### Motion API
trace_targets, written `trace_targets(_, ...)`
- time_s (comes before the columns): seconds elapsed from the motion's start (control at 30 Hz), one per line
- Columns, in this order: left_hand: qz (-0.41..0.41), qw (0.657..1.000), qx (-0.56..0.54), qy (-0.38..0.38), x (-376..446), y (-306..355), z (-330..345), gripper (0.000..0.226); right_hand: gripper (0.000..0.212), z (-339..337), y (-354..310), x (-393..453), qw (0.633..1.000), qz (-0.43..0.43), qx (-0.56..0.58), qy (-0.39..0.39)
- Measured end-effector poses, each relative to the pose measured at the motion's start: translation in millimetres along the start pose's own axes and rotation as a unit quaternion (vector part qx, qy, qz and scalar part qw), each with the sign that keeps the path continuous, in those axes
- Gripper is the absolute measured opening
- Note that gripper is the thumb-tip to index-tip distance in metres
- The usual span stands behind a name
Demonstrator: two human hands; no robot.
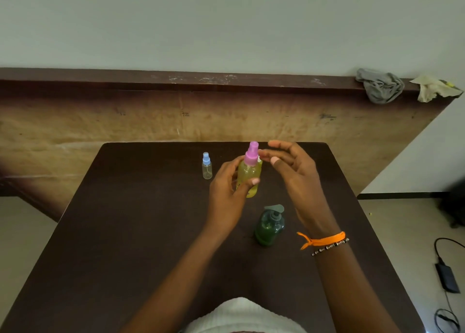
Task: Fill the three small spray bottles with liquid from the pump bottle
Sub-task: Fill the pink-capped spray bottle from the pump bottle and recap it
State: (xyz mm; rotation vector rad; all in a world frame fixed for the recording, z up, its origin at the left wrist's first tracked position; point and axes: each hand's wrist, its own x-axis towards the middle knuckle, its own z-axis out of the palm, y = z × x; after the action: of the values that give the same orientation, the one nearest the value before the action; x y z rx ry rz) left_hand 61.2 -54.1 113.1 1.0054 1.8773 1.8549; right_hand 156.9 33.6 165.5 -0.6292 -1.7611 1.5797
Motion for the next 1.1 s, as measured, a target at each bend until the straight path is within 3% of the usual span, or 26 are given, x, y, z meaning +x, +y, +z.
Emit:
trace_targets(0.1,0.005,1.000,0.004,-0.012,-1.5,1.2,2.1,0.043,0.033,4.3,1.2,-2.5,0.999,0.002,-0.024,-0.039)
trace_targets(0.33,-0.003,1.000,-0.002,0.001,-1.3,0.3,0.3,0.043,0.020,-3.7,-5.5,-1.1,0.999,-0.034,-0.003,0.038)
trace_targets(0.5,0.005,1.000,0.001,-0.014,-3.0,-0.7,1.9,0.043,0.029,0.1,2.0,-2.4,0.999,0.006,-0.013,-0.051)
trace_targets(0.7,-0.006,1.000,-0.005,-0.030,-4.5,-0.6,0.0,0.046,0.019,-2.7,5.1,1.1,0.999,-0.029,-0.035,0.006)
trace_targets(0.97,-0.094,0.980,-0.100,-0.142,-9.5,6.8,-3.1,0.082,0.036,-14.9,4.8,7.3,0.978,0.032,0.058,-0.197)
trace_targets(1.1,-0.147,0.952,-0.183,-0.197,-11.5,6.9,-4.6,0.087,0.039,-23.5,9.5,10.1,0.959,0.073,0.135,-0.237)
